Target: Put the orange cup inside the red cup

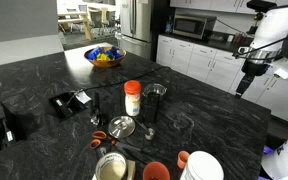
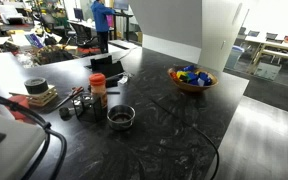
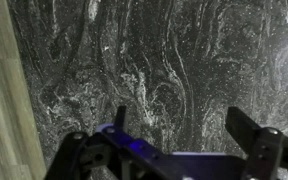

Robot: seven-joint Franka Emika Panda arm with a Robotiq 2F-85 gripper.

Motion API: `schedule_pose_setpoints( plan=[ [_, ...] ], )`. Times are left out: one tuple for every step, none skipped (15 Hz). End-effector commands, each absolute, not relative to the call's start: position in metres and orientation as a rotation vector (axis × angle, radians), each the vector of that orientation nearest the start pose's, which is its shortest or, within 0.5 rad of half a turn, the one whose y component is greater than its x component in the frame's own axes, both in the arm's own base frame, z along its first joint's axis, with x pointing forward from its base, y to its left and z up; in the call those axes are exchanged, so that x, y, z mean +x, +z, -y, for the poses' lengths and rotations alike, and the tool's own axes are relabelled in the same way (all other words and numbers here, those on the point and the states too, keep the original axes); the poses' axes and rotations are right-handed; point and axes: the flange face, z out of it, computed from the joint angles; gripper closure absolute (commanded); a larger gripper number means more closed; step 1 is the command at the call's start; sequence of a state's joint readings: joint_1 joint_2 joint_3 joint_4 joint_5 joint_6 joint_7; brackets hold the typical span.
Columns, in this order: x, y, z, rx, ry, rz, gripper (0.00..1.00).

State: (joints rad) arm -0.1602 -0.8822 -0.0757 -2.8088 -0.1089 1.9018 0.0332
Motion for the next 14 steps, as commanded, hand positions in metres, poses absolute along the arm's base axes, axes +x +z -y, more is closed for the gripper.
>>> schedule_pose_setpoints(
  plan=[
    [0.274,0.43,0.072,-3.166,0.053,-0.324,0.0],
    [0.273,0.429,0.072,-3.166,0.057,-0.324,0.0],
    [0.273,0.429,0.072,-3.166,0.058,-0.324,0.0],
    [0.273,0.429,0.072,-3.166,0.058,-0.324,0.0],
    [0.273,0.429,0.072,-3.166,0.058,-0.324,0.0],
    [0.273,0.429,0.072,-3.166,0.058,-0.324,0.0],
    [0.273,0.429,0.072,-3.166,0.058,-0.324,0.0],
    [0.273,0.429,0.072,-3.166,0.058,-0.324,0.0],
    [0.273,0.429,0.072,-3.166,0.058,-0.324,0.0],
    [0.273,0.429,0.072,-3.166,0.058,-0.324,0.0],
    [0.277,0.431,0.069,-3.179,0.047,-0.315,0.0],
    [0.281,0.433,0.064,-3.186,0.034,-0.297,0.0],
    [0.286,0.436,0.058,-3.205,0.017,-0.272,0.0],
    [0.292,0.439,0.047,-3.241,-0.009,-0.234,0.0]
  ],
)
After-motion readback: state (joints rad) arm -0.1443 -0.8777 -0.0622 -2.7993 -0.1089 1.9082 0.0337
